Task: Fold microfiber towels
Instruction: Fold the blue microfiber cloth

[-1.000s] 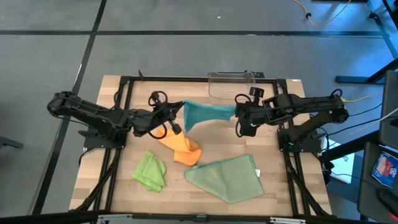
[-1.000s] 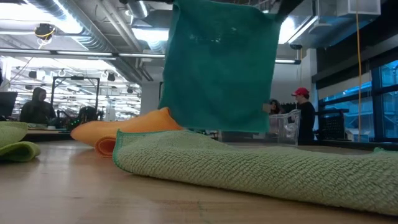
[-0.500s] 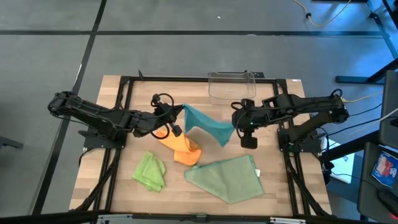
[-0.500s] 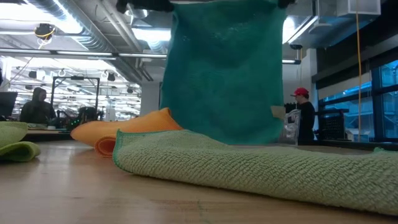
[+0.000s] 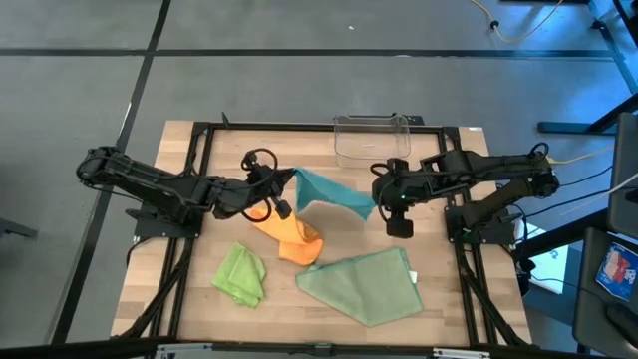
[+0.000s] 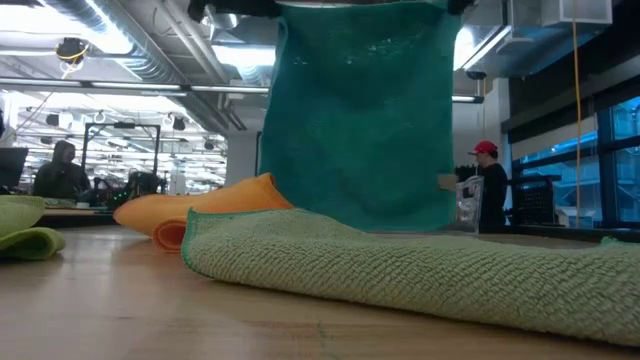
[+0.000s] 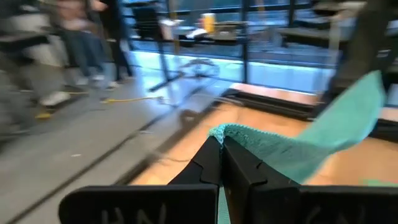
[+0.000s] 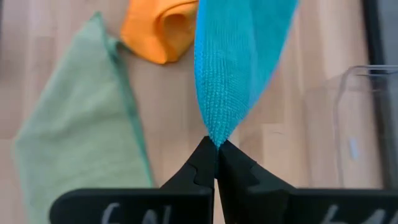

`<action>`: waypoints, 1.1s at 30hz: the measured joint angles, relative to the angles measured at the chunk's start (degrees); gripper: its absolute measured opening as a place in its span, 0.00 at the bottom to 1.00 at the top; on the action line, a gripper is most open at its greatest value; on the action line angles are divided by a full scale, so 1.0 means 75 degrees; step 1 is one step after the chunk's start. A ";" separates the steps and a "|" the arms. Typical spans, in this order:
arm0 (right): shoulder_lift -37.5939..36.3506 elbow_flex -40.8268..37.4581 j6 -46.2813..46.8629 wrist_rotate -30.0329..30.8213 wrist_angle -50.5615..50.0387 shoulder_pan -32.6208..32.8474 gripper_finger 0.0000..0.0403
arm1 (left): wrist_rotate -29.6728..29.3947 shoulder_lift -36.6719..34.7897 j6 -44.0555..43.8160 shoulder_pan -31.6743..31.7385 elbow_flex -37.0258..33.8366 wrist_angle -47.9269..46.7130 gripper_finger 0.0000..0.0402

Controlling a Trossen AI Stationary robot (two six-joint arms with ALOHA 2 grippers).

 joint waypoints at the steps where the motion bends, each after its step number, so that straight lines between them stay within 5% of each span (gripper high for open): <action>1: 0.0000 0.0000 -0.0001 -0.0088 0.0002 0.0006 0.01 | 0.0388 0.0000 -0.0016 0.0000 0.0000 0.0055 0.00; 5: 0.0000 0.0000 -0.0202 -0.0585 -0.0079 0.0084 0.01 | 0.2015 0.0000 -0.0150 -0.0003 0.0000 0.0415 0.00; 10: 0.0000 0.0145 0.0035 -0.0517 -0.1053 0.0148 0.01 | 0.3160 -0.0111 -0.0144 0.0101 0.0064 0.0977 0.00; 17: -0.0024 0.0431 0.1058 0.0515 -0.2231 0.0141 0.01 | 0.3949 0.0267 0.0042 0.0541 0.0713 0.0879 0.00; 26: -0.0364 0.0295 0.1087 0.0471 -0.2281 0.0141 0.01 | 0.4695 0.1671 0.0018 0.1047 0.1557 0.0652 0.00; 33: -0.1569 -0.1037 0.2009 -0.0146 -0.2302 0.0204 0.01 | 0.4862 0.1926 -0.0107 0.1033 0.2007 0.0396 0.00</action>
